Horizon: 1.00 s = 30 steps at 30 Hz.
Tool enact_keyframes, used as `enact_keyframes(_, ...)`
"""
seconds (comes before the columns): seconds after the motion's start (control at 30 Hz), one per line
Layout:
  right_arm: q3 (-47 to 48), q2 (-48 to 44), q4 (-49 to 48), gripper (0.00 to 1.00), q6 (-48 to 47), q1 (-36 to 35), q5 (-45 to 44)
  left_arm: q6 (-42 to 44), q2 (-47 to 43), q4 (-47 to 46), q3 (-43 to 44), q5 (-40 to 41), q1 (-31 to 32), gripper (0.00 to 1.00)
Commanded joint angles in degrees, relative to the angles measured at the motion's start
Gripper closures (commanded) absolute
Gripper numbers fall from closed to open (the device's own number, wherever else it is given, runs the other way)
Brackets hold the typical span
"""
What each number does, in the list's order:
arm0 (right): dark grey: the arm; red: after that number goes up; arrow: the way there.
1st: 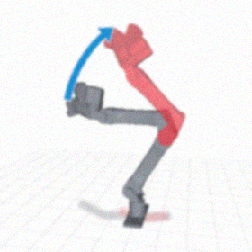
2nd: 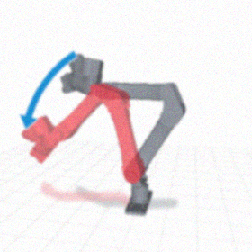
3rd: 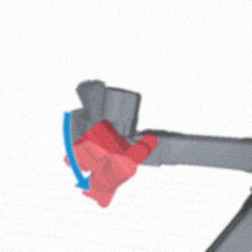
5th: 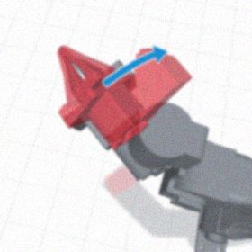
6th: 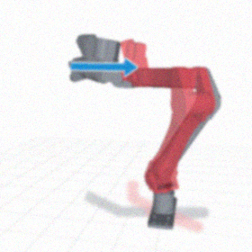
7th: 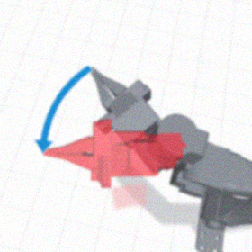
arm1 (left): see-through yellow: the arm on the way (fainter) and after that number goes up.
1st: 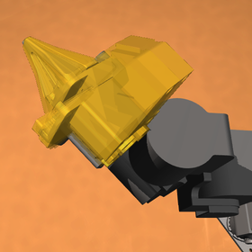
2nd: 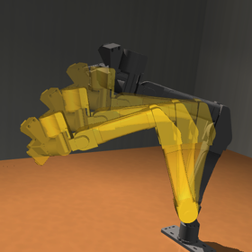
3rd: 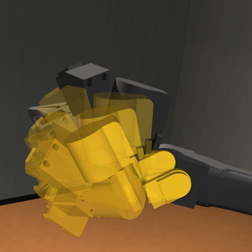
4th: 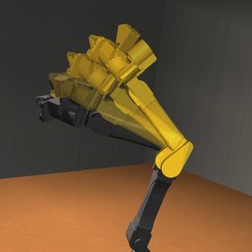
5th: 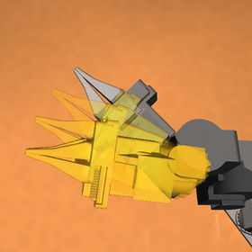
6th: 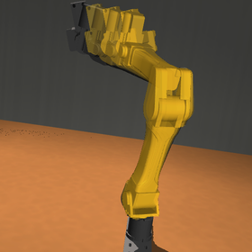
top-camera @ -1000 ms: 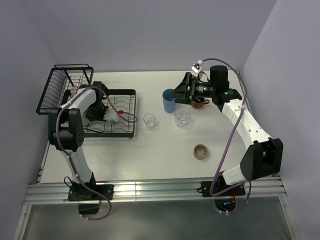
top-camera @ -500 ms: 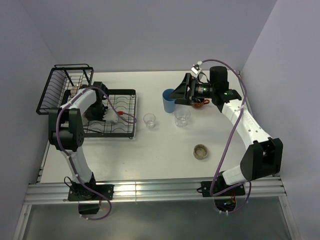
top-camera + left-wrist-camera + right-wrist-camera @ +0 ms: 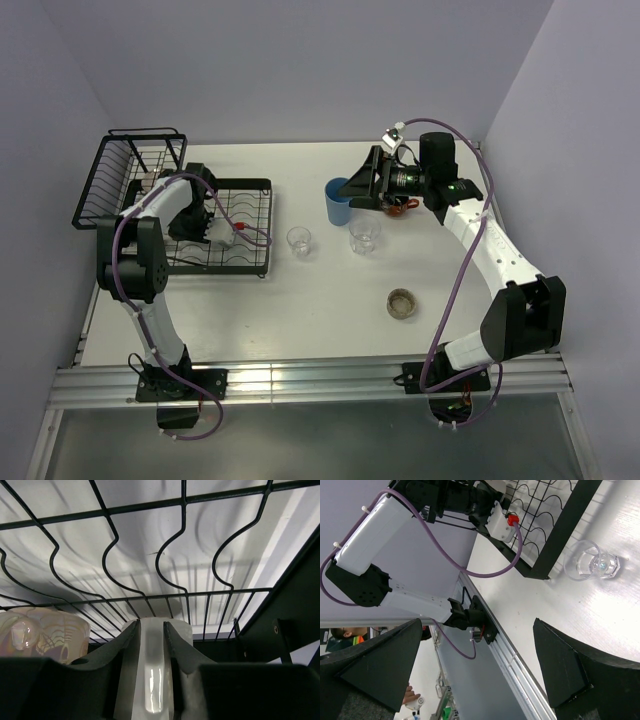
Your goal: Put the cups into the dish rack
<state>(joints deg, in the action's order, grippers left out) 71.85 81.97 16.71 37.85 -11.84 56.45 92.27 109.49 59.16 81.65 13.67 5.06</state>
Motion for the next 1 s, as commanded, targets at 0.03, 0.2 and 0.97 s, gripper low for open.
enact_keyframes(0.03,0.0,-1.6,-2.4,0.00,-0.1,0.1,1.0,0.5,-0.2,1.0,0.5,1.0,-0.5,0.67)
enact_keyframes(0.2,0.2,-1.7,-2.4,0.00,-0.1,0.1,1.0,0.4,-0.7,1.0,1.6,0.2,-0.4,0.63)
enact_keyframes(0.97,1.7,-3.3,0.7,0.00,-3.6,0.1,-1.4,-4.7,-7.0,2.8,9.6,-6.1,13.7,0.52)
